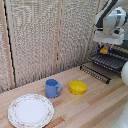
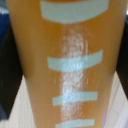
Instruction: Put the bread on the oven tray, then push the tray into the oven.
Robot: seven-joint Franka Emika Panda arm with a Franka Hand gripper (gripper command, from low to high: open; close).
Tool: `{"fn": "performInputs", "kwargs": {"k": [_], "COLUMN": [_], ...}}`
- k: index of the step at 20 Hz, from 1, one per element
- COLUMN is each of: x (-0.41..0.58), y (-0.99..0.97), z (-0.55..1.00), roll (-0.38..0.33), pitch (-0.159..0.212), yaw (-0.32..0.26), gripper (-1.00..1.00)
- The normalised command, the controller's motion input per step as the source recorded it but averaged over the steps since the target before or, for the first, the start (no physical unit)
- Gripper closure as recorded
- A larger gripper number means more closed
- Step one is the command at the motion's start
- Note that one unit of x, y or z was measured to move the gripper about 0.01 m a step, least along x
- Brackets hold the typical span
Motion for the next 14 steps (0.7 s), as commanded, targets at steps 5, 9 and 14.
{"fn": "performInputs", "kwargs": {"k": [5, 9, 14], "x": [0.245, 0.147, 0.051], "y": [-0.63, -0.51, -0.28], "z": [0.00, 0.00, 0.00], "roll": [0.082, 0.055, 0.023], "pitch": [-0.016, -0.017, -0.015], "yaw": [-0.024, -0.026, 0.000], "gripper": [1.00, 1.00, 1.00]}}
